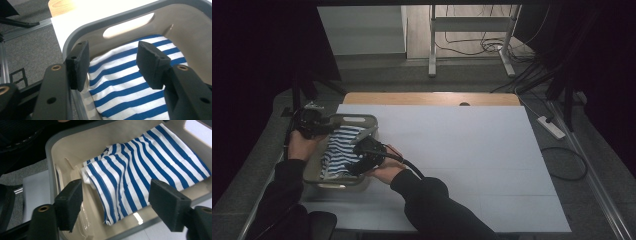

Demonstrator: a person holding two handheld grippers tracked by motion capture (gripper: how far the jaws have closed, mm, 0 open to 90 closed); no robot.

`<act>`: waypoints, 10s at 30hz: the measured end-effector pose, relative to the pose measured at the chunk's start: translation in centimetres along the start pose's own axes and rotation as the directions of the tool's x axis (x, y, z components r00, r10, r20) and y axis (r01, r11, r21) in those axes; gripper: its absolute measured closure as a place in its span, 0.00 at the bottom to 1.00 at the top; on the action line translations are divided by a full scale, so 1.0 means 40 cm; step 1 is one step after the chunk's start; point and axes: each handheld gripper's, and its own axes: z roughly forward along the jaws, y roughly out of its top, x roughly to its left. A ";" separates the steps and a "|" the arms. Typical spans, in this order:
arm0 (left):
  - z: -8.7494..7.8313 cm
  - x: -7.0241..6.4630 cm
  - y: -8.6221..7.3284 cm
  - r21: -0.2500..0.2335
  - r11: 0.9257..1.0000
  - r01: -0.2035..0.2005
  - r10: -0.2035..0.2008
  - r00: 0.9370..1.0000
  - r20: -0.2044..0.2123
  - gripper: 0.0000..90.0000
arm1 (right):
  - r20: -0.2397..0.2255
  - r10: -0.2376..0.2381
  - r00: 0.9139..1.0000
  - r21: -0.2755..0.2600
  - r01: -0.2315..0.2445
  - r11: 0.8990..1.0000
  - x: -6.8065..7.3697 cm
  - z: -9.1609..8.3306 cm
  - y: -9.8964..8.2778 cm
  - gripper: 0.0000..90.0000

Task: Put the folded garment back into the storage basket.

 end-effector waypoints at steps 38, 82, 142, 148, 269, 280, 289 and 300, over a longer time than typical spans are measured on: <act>0.001 -0.124 0.028 -0.035 0.999 0.004 -0.001 0.994 0.106 0.07 | -0.005 0.037 0.999 0.008 -0.037 0.999 -0.088 -0.128 -0.079 0.05; -0.024 -0.263 -0.002 -0.161 0.985 -0.064 0.096 0.975 0.199 0.00 | 0.067 0.095 0.993 -0.019 -0.094 0.995 -0.165 -0.295 -0.232 0.00; -0.066 -0.355 -0.055 -0.177 0.970 -0.169 0.214 0.938 0.273 0.00 | 0.151 0.167 0.974 -0.106 -0.152 0.983 -0.179 -0.482 -0.339 0.00; -0.071 -0.361 -0.060 -0.166 0.973 -0.159 0.200 0.941 0.272 0.00 | 0.156 0.178 0.972 -0.111 -0.162 0.981 -0.178 -0.502 -0.357 0.00; -0.200 -0.336 -0.256 -0.092 0.994 -0.054 0.067 0.986 0.149 0.00 | 0.372 0.374 0.850 -0.137 -0.348 0.927 -0.095 -0.796 -0.696 0.00; -0.215 -0.331 -0.281 -0.102 0.994 -0.033 0.047 0.990 0.134 0.00 | 0.403 0.394 0.826 -0.132 -0.373 0.918 -0.083 -0.817 -0.719 0.00; -0.227 -0.329 -0.298 -0.115 0.993 -0.021 0.034 0.993 0.112 0.00 | 0.420 0.412 0.809 -0.134 -0.393 0.910 -0.073 -0.830 -0.728 0.00; -0.239 -0.326 -0.311 -0.139 0.990 -0.004 0.019 0.994 0.106 0.00 | 0.445 0.407 0.798 -0.117 -0.398 0.910 -0.064 -0.836 -0.730 0.00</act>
